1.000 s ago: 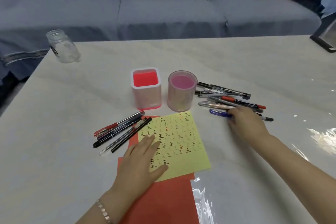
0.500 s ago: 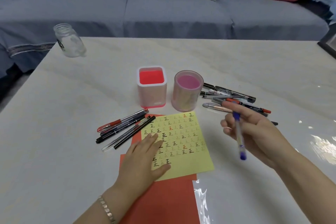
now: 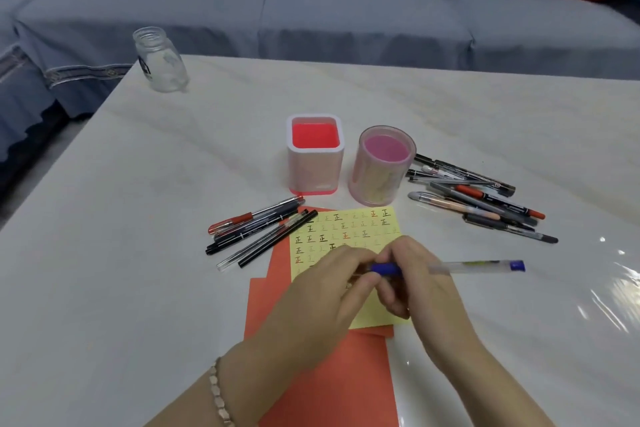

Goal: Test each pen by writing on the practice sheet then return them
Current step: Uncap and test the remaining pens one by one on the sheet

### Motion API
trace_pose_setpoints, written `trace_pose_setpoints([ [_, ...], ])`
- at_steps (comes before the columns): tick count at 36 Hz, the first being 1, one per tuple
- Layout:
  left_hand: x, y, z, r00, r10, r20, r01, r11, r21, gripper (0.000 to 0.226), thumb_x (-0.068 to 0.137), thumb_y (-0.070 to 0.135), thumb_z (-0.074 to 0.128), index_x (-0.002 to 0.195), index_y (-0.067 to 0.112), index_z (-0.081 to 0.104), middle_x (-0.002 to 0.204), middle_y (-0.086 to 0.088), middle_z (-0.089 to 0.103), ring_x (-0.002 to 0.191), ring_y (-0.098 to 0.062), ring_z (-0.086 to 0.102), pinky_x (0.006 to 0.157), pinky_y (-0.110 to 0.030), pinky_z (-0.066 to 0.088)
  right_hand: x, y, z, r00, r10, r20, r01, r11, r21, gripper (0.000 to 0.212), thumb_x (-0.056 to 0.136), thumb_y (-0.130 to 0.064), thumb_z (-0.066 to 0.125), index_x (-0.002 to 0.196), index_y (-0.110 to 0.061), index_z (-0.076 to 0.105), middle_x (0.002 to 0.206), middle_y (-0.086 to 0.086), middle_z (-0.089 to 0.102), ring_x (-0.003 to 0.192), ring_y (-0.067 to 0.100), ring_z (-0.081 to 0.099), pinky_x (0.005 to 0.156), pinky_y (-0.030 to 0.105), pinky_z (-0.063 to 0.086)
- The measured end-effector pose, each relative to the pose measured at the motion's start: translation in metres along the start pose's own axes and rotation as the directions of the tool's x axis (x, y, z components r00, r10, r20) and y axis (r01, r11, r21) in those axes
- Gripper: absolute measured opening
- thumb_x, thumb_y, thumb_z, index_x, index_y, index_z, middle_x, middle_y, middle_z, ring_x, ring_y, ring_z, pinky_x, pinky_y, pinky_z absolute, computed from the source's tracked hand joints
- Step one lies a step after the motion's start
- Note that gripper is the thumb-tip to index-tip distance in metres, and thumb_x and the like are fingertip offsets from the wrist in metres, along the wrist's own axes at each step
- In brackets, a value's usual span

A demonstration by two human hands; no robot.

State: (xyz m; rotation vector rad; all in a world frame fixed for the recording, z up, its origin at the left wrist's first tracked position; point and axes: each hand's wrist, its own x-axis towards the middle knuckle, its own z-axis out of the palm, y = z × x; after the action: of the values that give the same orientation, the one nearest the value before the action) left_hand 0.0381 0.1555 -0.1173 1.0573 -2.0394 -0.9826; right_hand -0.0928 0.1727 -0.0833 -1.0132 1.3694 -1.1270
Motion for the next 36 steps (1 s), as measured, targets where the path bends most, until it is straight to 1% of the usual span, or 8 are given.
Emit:
trace_pose_setpoints([
  [5, -0.004, 0.003, -0.002, 0.999, 0.051, -0.009, -0.05, 0.997, 0.066, 0.032, 0.095, 0.039, 0.031, 0.104, 0.018, 0.053, 0.081, 0.013, 0.048, 0.075, -0.004, 0.045, 0.063, -0.018, 0.035, 0.003, 0.004, 0.005, 0.991, -0.103, -0.083, 0.102, 0.995, -0.014, 0.039, 0.094, -0.011, 0.047, 0.059, 0.005, 0.04, 0.039, -0.002, 0.031, 0.036, 0.005, 0.029, 0.04, 0.011, 0.027],
  [8, -0.007, 0.004, -0.005, 0.997, 0.067, 0.037, -0.07, 0.994, 0.084, 0.033, 0.092, 0.039, 0.026, 0.097, 0.016, 0.05, 0.069, 0.013, 0.043, 0.066, -0.003, 0.043, 0.057, -0.018, 0.031, 0.004, 0.006, 0.006, 0.991, -0.122, -0.055, 0.12, 0.992, -0.04, 0.04, 0.093, -0.007, 0.046, 0.055, -0.003, 0.037, 0.039, -0.004, 0.028, 0.036, 0.004, 0.026, 0.039, 0.011, 0.025],
  [14, -0.015, 0.0, -0.016, 0.984, 0.006, 0.176, -0.004, 1.0, -0.011, 0.02, 0.09, 0.041, 0.038, 0.07, 0.038, 0.038, 0.058, 0.016, 0.047, 0.052, -0.005, 0.041, 0.05, -0.016, 0.026, 0.002, 0.004, 0.001, 0.983, -0.103, 0.153, 0.112, 0.992, -0.05, 0.04, 0.077, -0.028, 0.05, 0.057, 0.005, 0.04, 0.035, -0.006, 0.033, 0.034, 0.005, 0.027, 0.038, 0.012, 0.025],
  [17, -0.02, 0.0, -0.022, 0.98, -0.063, 0.187, 0.061, 0.998, 0.02, 0.025, 0.091, 0.049, 0.036, 0.069, 0.037, 0.04, 0.057, 0.011, 0.045, 0.052, -0.007, 0.039, 0.049, -0.019, 0.026, 0.001, 0.005, -0.003, 0.971, -0.104, 0.216, 0.122, 0.99, -0.07, 0.036, 0.072, -0.043, 0.054, 0.055, -0.011, 0.054, 0.035, -0.004, 0.039, 0.033, 0.007, 0.03, 0.039, 0.014, 0.028],
  [23, -0.028, -0.04, -0.037, 0.943, -0.298, -0.146, 0.331, 0.854, 0.401, 0.024, 0.098, 0.035, 0.023, 0.094, 0.026, 0.044, 0.084, 0.009, 0.053, 0.078, -0.01, 0.047, 0.066, -0.029, 0.037, 0.008, 0.019, -0.016, 0.981, -0.167, -0.101, 0.162, 0.985, -0.062, 0.035, 0.086, -0.035, 0.054, 0.067, -0.006, 0.054, 0.041, 0.001, 0.047, 0.038, 0.007, 0.039, 0.041, 0.015, 0.035],
  [30, -0.05, -0.088, -0.031, 0.934, -0.072, -0.35, 0.299, 0.693, 0.656, 0.036, 0.083, 0.023, 0.039, 0.086, 0.004, 0.069, 0.087, -0.012, 0.063, 0.083, -0.029, 0.053, 0.068, -0.038, 0.049, 0.003, 0.046, -0.025, 0.985, -0.079, -0.152, 0.066, 0.994, -0.086, 0.032, 0.089, -0.024, 0.045, 0.072, 0.001, 0.053, 0.051, 0.003, 0.058, 0.046, 0.011, 0.05, 0.043, 0.019, 0.042],
  [33, -0.044, -0.079, -0.021, 0.941, -0.036, -0.337, 0.258, 0.721, 0.643, 0.038, 0.083, 0.022, 0.041, 0.104, 0.0, 0.065, 0.101, -0.017, 0.062, 0.098, -0.027, 0.047, 0.083, -0.04, 0.046, 0.002, 0.052, -0.027, 0.984, -0.072, -0.161, 0.056, 0.993, -0.103, 0.027, 0.093, -0.013, 0.045, 0.072, 0.001, 0.054, 0.051, 0.004, 0.058, 0.046, 0.012, 0.05, 0.045, 0.018, 0.042],
  [36, -0.038, -0.067, -0.005, 0.985, 0.009, -0.173, 0.086, 0.84, 0.536, 0.043, 0.088, 0.029, 0.043, 0.12, 0.004, 0.054, 0.121, -0.013, 0.058, 0.115, -0.022, 0.043, 0.101, -0.034, 0.03, 0.002, 0.055, -0.027, 0.981, -0.077, -0.176, 0.061, 0.994, -0.094, 0.022, 0.094, -0.011, 0.044, 0.078, -0.003, 0.058, 0.055, 0.005, 0.061, 0.05, 0.014, 0.053, 0.048, 0.018, 0.045],
])
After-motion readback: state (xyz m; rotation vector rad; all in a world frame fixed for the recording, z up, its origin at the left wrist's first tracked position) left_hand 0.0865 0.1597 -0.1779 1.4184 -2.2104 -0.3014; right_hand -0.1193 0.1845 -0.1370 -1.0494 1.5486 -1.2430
